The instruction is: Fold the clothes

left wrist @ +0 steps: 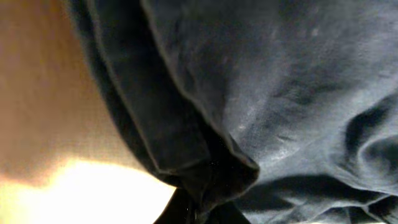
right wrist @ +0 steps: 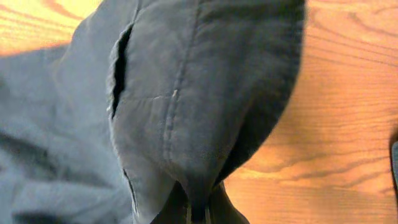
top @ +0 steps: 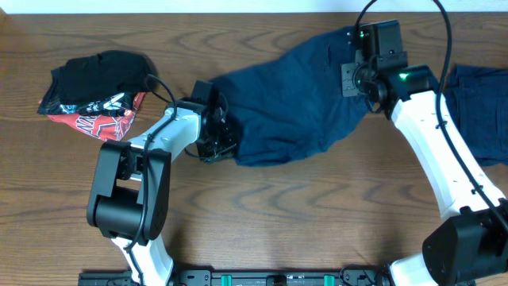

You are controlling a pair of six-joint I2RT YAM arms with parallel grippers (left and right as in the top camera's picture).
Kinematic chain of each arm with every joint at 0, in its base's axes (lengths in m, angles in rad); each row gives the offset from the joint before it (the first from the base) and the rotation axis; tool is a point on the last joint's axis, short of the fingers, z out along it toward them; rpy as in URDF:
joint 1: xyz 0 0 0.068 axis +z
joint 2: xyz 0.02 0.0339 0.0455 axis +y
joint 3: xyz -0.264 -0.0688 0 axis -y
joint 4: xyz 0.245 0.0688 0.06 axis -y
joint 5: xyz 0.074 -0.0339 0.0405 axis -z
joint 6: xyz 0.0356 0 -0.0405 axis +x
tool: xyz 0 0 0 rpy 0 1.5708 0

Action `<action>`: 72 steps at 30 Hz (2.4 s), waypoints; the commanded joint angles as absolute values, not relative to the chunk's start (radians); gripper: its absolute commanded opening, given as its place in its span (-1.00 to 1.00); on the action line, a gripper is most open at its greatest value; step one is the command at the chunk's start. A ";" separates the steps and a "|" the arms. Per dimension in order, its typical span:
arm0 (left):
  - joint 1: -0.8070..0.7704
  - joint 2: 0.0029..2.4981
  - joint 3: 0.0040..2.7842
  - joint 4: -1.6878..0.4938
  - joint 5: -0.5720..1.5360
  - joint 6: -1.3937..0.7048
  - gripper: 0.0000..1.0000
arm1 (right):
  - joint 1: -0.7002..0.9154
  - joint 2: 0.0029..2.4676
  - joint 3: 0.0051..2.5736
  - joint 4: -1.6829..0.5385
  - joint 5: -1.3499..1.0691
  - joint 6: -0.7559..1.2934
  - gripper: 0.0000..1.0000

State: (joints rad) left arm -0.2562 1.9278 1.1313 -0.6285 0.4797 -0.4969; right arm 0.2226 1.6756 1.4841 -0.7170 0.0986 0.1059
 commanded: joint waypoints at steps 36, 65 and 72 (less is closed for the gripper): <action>-0.247 1.679 1.099 -0.861 0.214 -0.536 -0.47 | 0.503 1.786 1.535 -0.699 -0.155 0.110 -0.98; -0.056 1.902 1.098 -0.672 0.216 -0.551 -0.21 | 0.700 1.872 1.586 -0.693 -0.162 -0.068 -0.98; -0.056 1.902 1.098 -0.682 0.216 -0.551 -0.21 | 0.792 1.900 1.586 -0.673 -0.163 -0.068 -0.94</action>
